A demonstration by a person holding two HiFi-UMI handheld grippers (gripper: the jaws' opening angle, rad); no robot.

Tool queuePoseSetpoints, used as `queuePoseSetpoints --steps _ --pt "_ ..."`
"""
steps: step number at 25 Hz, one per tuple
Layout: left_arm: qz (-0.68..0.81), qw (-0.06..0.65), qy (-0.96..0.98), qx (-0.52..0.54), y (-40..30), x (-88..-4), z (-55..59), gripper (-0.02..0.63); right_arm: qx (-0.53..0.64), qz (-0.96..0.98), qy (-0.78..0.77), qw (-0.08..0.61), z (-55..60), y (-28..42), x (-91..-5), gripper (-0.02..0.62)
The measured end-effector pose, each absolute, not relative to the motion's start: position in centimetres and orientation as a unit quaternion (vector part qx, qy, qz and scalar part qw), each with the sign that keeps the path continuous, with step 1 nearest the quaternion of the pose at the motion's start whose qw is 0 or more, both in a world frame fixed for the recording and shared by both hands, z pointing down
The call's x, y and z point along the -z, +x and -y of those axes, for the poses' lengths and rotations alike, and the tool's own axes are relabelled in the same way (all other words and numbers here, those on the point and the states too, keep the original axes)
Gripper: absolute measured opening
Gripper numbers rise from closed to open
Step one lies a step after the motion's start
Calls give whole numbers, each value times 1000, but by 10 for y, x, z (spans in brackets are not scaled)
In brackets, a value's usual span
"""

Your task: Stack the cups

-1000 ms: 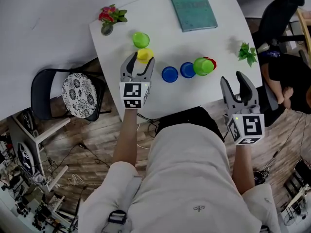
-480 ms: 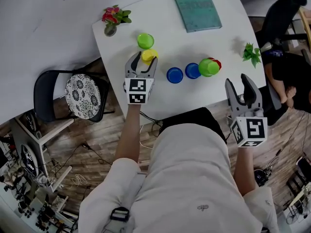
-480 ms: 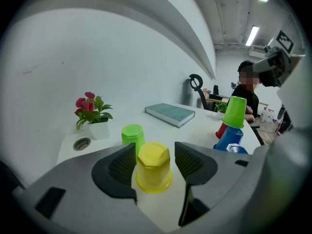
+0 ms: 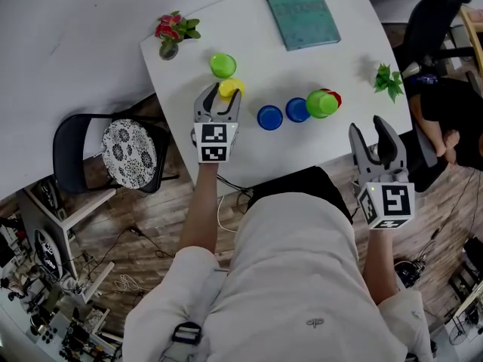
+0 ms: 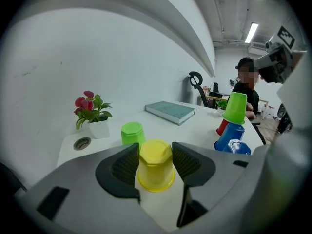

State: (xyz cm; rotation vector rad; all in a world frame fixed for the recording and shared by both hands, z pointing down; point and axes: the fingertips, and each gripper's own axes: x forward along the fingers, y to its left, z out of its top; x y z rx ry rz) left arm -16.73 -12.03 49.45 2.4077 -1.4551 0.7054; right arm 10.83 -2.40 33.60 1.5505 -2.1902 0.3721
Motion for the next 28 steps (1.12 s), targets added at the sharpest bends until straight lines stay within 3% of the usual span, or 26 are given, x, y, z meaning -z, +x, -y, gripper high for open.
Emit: queuePoseSetpoints --steps 28 --pt "426 69 876 -217 -99 -404 87 221 -137 795 561 184 19 119 -332 216"
